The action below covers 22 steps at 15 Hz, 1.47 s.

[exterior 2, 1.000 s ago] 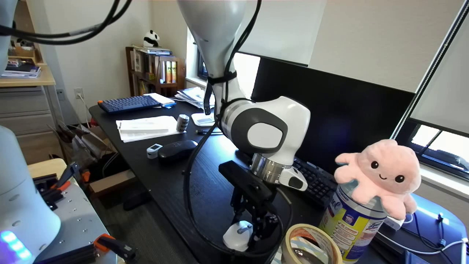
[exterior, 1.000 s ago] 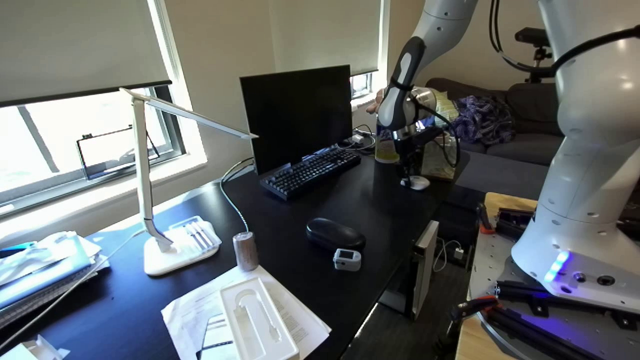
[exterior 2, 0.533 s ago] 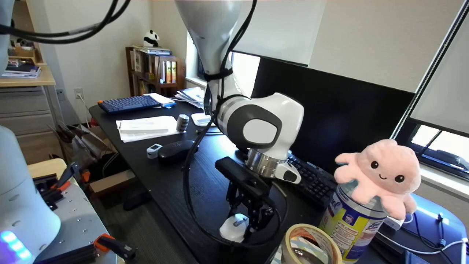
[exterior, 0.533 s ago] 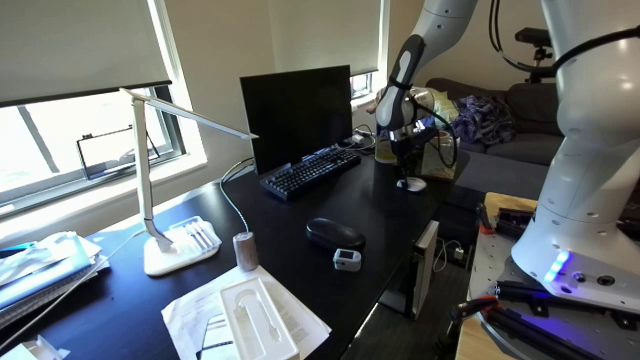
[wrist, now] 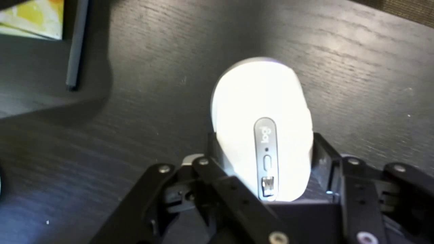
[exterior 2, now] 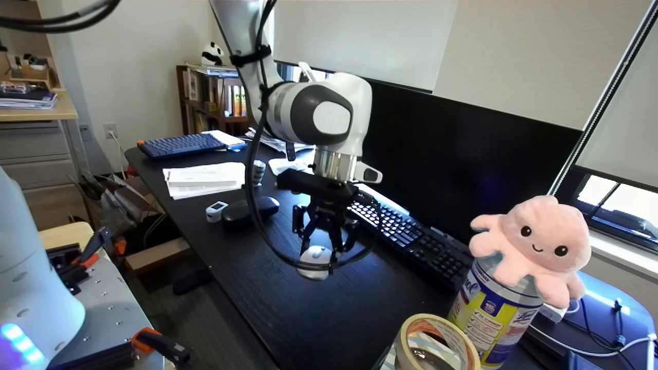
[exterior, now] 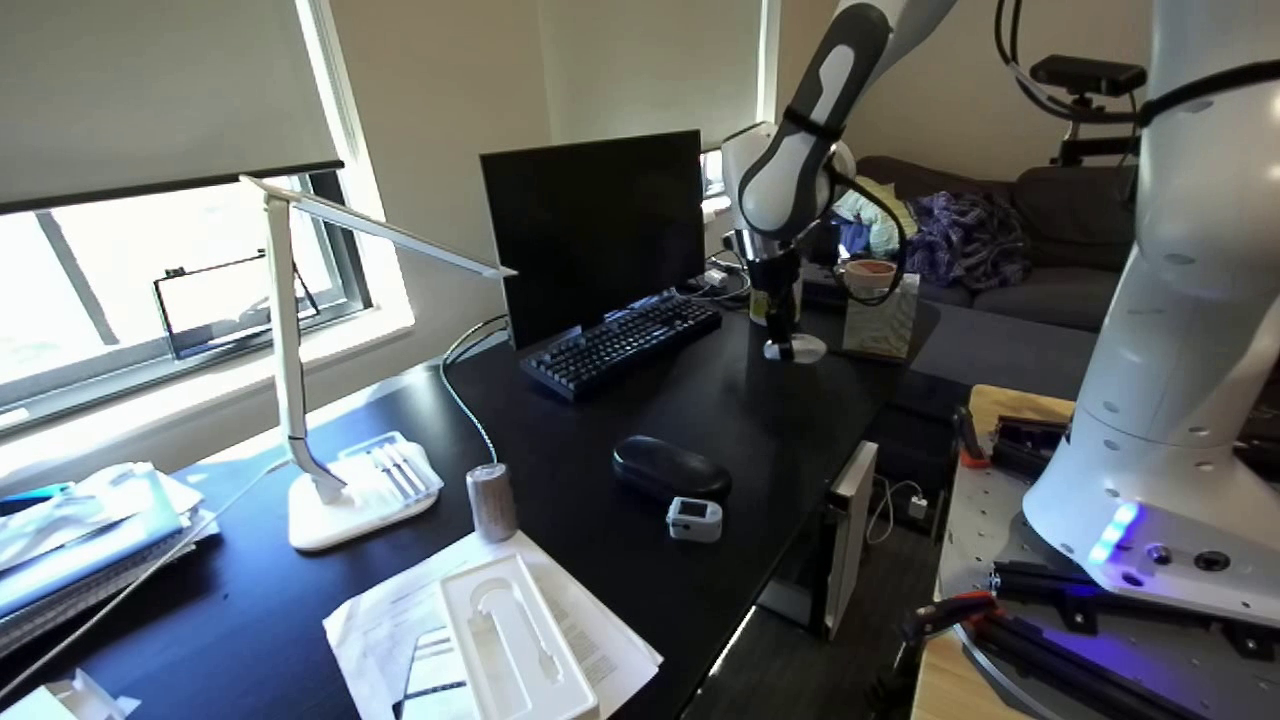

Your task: Place the pink octopus plush toy on top of the white container on the right, move the white computer mouse to the left

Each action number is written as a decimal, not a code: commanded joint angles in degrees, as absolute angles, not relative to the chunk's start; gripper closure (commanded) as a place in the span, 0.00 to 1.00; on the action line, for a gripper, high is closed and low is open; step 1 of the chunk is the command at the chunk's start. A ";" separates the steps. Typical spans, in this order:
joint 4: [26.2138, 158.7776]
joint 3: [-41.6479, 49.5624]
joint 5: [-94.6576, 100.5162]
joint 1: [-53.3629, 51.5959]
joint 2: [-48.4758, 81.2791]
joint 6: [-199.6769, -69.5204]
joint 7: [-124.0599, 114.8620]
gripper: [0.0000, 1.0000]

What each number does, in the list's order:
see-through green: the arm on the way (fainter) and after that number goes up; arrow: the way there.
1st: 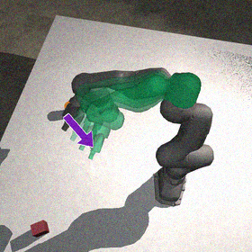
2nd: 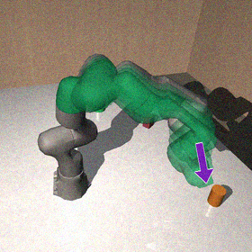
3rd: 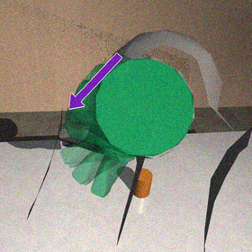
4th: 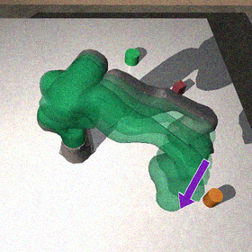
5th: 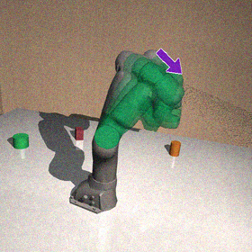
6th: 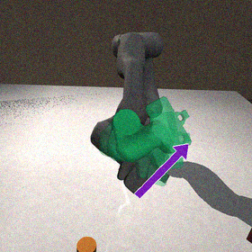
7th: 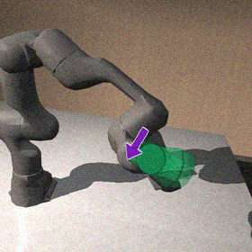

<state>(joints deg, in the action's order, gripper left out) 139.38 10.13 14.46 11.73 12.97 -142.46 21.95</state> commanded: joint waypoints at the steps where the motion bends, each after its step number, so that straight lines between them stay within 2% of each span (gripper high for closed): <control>1: 135.40 8.45 12.97 10.09 10.47 -136.07 21.31 0.59; 9: 118.82 10.42 -0.83 15.29 16.97 -123.39 22.20 0.59; 13: 113.16 11.28 -3.47 19.01 21.81 -122.78 23.39 0.59; 14: 116.33 11.26 -1.36 18.16 19.18 -124.20 21.92 0.34; 16: 114.61 11.27 -1.64 19.20 21.13 -124.20 22.07 0.34; 17: 115.90 11.31 -0.54 18.51 20.84 -124.86 21.34 0.59; 22: 114.07 10.67 -2.97 19.37 24.67 -125.07 20.01 0.59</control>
